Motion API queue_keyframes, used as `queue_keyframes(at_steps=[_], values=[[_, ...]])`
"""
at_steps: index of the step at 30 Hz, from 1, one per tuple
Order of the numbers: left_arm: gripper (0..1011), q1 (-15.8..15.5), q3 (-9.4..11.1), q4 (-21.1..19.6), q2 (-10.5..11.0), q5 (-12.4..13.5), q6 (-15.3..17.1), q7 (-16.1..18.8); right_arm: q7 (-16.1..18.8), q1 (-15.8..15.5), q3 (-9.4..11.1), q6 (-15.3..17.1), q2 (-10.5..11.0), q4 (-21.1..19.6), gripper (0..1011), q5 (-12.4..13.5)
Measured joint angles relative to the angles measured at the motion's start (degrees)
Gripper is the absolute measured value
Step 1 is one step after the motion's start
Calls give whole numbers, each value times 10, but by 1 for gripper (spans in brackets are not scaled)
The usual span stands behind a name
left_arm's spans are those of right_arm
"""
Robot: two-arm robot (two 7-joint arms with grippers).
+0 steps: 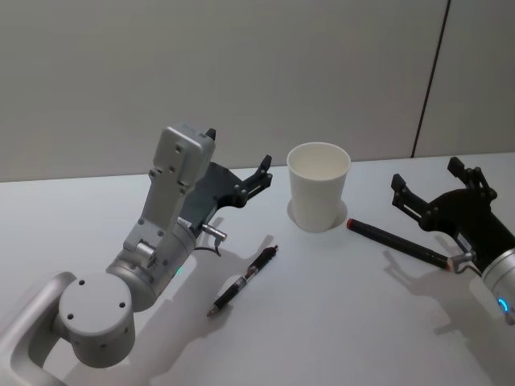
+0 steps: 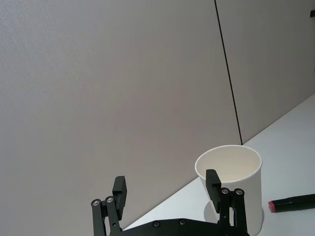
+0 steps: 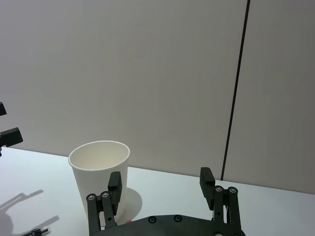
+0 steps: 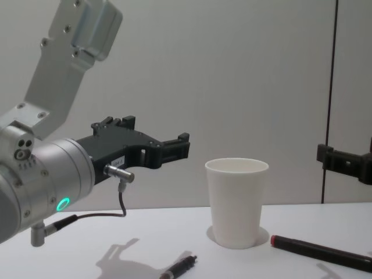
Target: Place the pen into the pen holder.
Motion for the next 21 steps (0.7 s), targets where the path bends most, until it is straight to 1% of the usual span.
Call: queue_keyframes(at_steps=[21], values=[[1001,0,0,0,0,0,0,0,0,0,0,0,0,0,1001,0]])
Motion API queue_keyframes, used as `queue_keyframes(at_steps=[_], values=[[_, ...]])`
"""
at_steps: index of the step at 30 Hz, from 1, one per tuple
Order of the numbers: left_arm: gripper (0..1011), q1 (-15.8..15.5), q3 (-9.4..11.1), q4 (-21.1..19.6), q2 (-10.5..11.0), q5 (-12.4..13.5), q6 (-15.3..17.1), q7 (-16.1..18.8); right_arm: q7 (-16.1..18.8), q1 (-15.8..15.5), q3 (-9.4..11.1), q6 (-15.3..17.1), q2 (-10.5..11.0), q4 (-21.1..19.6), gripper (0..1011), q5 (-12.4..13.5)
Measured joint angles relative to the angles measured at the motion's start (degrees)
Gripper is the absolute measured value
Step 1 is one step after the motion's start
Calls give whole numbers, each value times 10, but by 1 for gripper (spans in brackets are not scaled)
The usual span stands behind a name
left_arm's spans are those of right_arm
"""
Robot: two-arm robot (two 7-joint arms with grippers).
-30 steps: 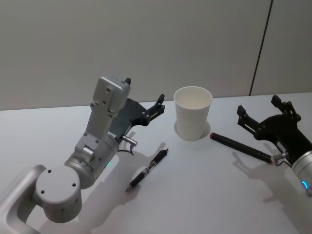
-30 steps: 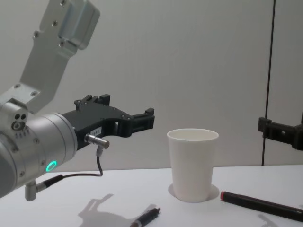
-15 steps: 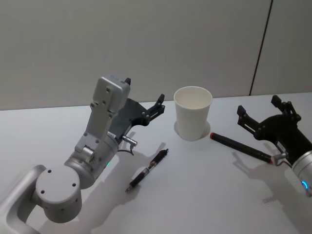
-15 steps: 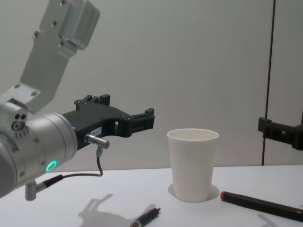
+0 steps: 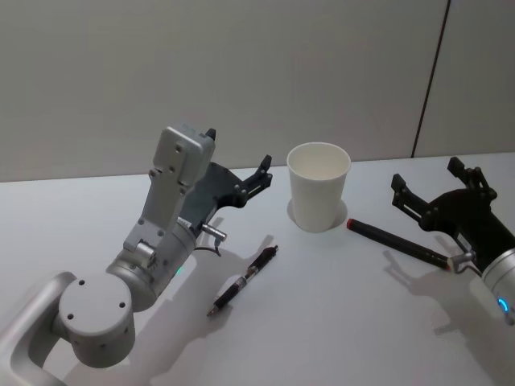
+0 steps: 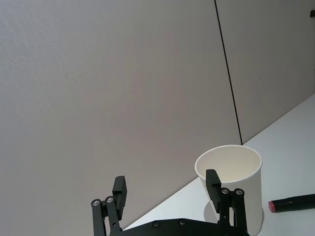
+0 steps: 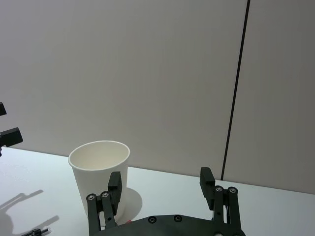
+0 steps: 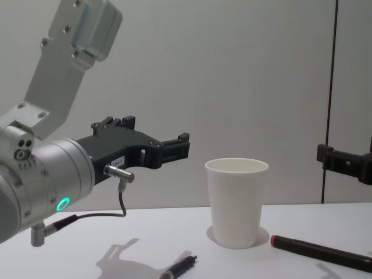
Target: Place the pen into the pen holder.
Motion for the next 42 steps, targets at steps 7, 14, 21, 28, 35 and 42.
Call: queue_keyframes(at_steps=[7,14,21,28,35,42], values=[[1001,0,0,0,0,0,0,0,0,0,0,0,0,0,1001,0],[1001,0,0,0,0,0,0,0,4,2,1,2,1,0,1001,-2],[1001,0,0,0,0,0,0,0,17,6,10,13,13,3,1001,-8],[1001,0,0,0,0,0,0,0,22,1,23,27,32,1,1001,-11],[1001,0,0,0,0,0,0,0,25,-7,30,49,45,-1,1001,-17],[1001,0,0,0,0,0,0,0,38,-3,29,73,45,5,1001,-29]])
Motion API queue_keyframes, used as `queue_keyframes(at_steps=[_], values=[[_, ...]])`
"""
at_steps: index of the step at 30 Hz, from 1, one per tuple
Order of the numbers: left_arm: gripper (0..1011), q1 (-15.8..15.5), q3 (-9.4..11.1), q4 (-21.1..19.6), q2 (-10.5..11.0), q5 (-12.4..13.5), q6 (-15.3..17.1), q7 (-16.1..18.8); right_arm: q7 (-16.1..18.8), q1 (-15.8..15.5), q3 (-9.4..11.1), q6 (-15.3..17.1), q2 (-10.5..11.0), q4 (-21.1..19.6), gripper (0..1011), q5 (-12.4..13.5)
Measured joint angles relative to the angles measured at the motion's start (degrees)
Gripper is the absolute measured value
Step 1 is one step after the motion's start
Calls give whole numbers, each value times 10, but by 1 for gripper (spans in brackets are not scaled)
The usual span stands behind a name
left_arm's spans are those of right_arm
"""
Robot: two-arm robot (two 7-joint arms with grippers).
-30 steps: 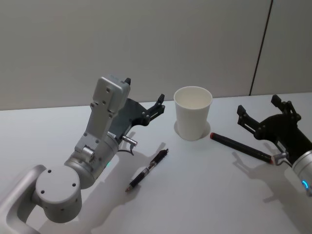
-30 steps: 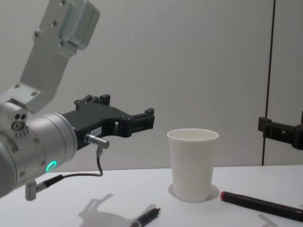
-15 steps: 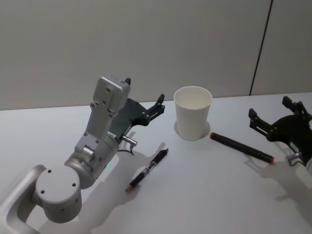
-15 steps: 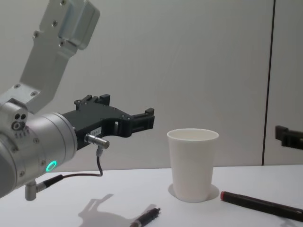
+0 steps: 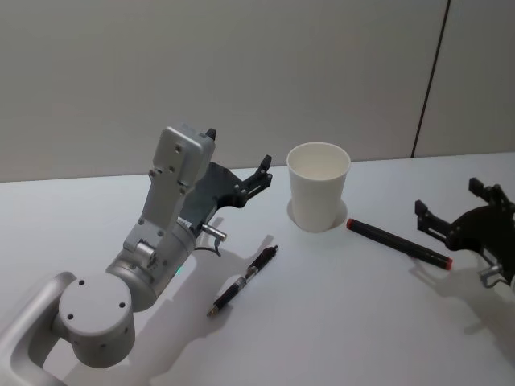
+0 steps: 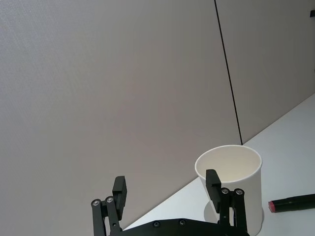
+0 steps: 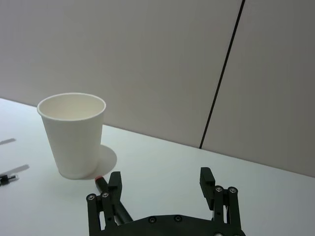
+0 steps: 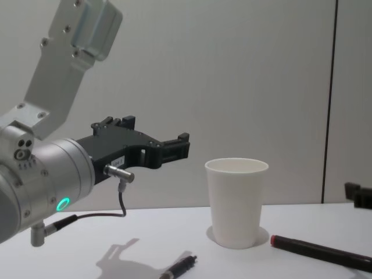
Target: Place the pen into the pen holder.
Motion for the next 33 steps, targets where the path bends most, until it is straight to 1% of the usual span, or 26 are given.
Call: queue_keyframes(at_steps=[3,5,11,13,15,20,28,33], values=[[1001,0,0,0,0,0,0,0,6,4,-2,9,-2,5,1001,-5],[1001,0,0,0,0,0,0,0,13,10,-5,21,-5,13,1001,-13],[1001,0,0,0,0,0,0,0,26,25,-12,42,-14,32,1001,-29],[1001,0,0,0,0,0,0,0,27,27,-13,45,-16,35,1001,-31],[1001,0,0,0,0,0,0,0,33,35,-16,55,-20,45,1001,-40],[1001,0,0,0,0,0,0,0,41,47,-22,69,-28,64,1001,-52],[1001,0,0,0,0,0,0,0,53,63,-29,85,-39,90,1001,-68],[1001,0,0,0,0,0,0,0,61,71,-33,89,-45,106,1001,-75]])
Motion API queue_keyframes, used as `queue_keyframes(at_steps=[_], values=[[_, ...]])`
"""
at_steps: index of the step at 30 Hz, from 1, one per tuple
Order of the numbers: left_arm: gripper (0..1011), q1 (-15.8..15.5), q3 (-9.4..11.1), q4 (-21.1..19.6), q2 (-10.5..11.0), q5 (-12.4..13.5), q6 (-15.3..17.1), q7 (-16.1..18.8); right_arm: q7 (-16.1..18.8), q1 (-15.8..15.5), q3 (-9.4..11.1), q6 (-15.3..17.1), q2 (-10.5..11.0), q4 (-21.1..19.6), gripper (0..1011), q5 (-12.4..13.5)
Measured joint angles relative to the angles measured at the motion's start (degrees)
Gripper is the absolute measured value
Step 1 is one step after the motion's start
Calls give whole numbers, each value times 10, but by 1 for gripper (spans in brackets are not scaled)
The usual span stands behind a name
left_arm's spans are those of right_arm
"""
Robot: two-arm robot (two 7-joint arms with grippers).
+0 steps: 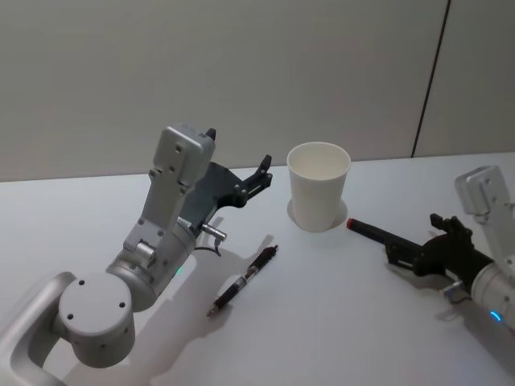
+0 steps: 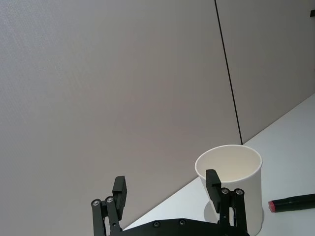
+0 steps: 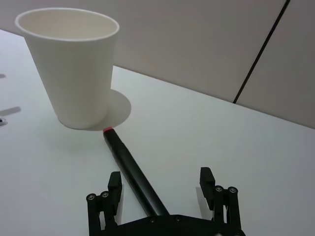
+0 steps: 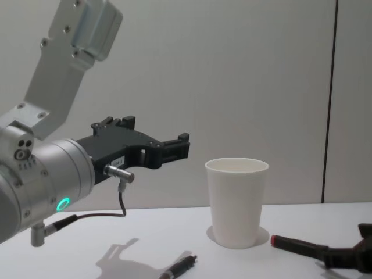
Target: Place the pen into the pen holder.
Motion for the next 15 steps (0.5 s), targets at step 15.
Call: queue_keyframes(at_steps=[15], values=[[1001,0,0,0,0,0,0,0,18,18,-8,9,-13,28,1001,-15]])
